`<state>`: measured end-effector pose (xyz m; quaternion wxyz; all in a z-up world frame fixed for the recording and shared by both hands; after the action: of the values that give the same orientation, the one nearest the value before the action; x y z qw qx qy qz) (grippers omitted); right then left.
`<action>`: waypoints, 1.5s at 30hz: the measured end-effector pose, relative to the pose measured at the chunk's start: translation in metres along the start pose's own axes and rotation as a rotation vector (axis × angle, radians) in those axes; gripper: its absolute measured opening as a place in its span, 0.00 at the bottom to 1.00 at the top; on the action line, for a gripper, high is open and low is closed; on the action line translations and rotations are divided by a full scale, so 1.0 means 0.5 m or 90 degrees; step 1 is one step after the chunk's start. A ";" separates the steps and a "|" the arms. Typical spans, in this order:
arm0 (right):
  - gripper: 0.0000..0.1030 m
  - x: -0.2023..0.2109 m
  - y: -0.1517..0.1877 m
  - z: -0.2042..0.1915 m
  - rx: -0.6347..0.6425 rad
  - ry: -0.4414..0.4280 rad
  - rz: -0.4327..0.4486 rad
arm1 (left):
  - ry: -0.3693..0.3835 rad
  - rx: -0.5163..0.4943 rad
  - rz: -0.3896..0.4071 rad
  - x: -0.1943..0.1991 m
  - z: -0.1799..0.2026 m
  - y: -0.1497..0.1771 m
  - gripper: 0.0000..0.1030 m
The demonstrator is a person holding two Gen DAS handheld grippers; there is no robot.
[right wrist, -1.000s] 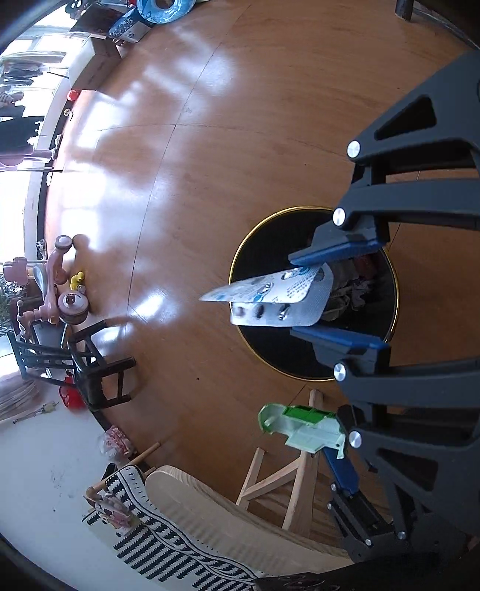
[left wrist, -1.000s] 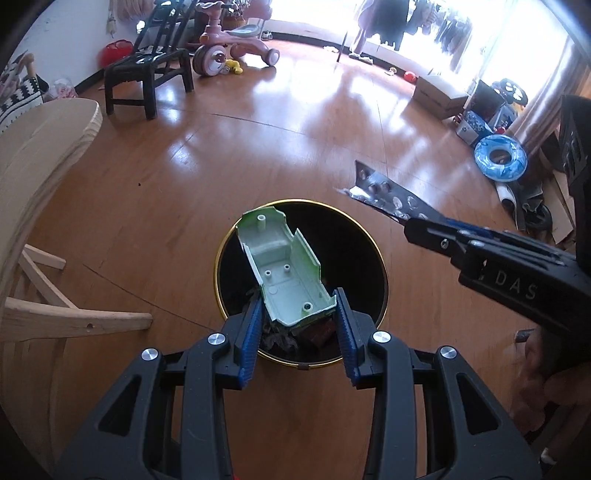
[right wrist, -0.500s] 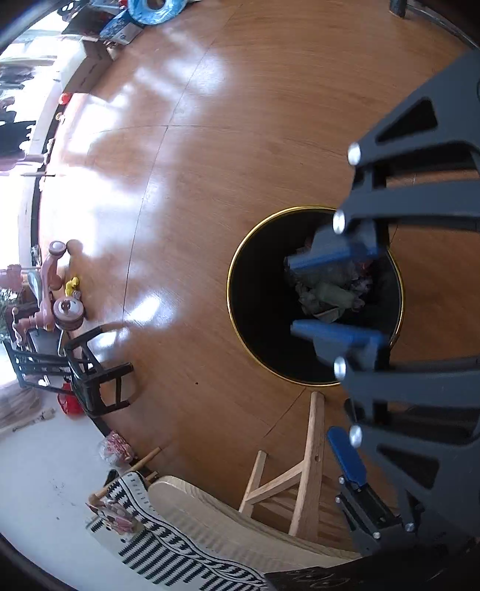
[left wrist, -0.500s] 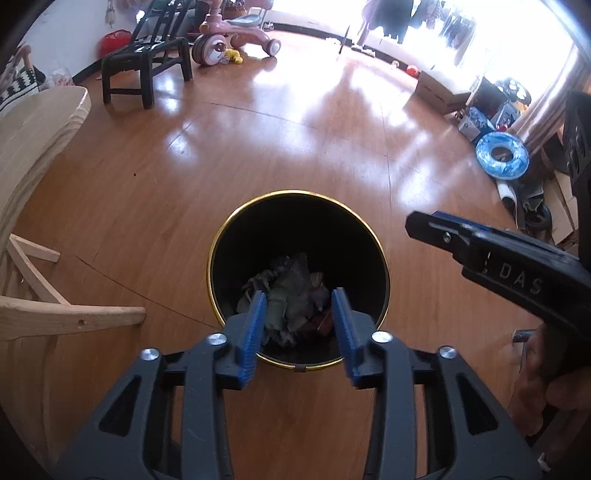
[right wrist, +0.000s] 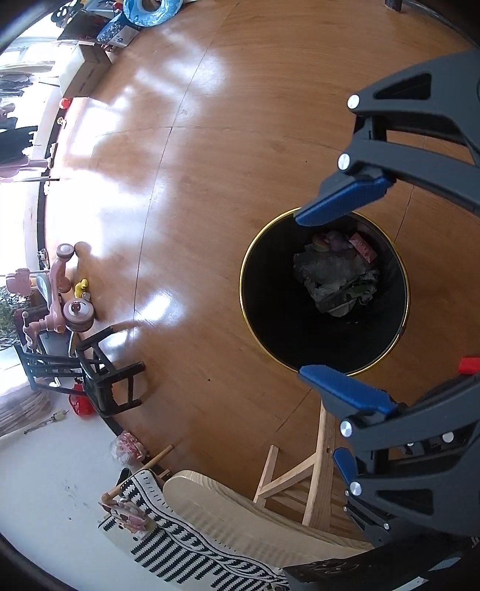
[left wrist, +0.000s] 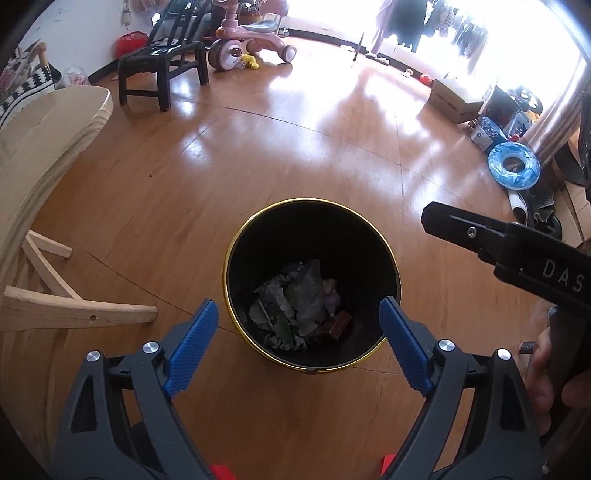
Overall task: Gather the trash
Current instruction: 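Move both tools back over the empty table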
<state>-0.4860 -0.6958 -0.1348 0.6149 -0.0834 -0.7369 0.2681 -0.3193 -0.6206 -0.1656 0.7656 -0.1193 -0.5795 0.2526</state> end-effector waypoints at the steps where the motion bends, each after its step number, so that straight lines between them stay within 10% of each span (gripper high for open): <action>1: 0.73 0.001 -0.001 -0.001 0.001 0.001 0.001 | -0.005 -0.002 0.002 0.003 0.000 0.001 0.84; 13: 0.79 0.093 -0.058 -0.096 0.049 -0.022 0.048 | -0.088 0.031 0.066 0.189 -0.093 -0.025 0.84; 21: 0.82 0.195 -0.079 -0.400 0.189 -0.122 0.101 | -0.243 0.132 0.175 0.531 -0.328 -0.008 0.89; 32: 0.85 0.328 0.185 -1.006 0.467 -0.341 0.086 | -0.534 0.361 0.217 0.901 -0.644 0.390 0.89; 40: 0.85 0.352 0.350 -1.215 0.593 -0.376 0.105 | -0.565 0.520 0.251 1.007 -0.736 0.628 0.89; 45: 0.85 0.320 0.375 -1.243 0.609 -0.349 0.106 | -0.543 0.557 0.268 1.015 -0.755 0.657 0.90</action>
<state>0.0295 -0.2838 -0.0281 0.3464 0.2197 -0.6571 0.6325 0.0584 -0.0354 -0.0154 0.3801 0.2036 -0.6402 0.6358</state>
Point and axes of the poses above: each gripper's, at about its wrist camera, not at the fingertips, and x roughly against the way its jaws point, z to its right, y to its underside, the point moved 6 cm from there along -x, roughly the way its jaws point, and after that the axes turned 8 degrees about y, right-handed, at the moved point
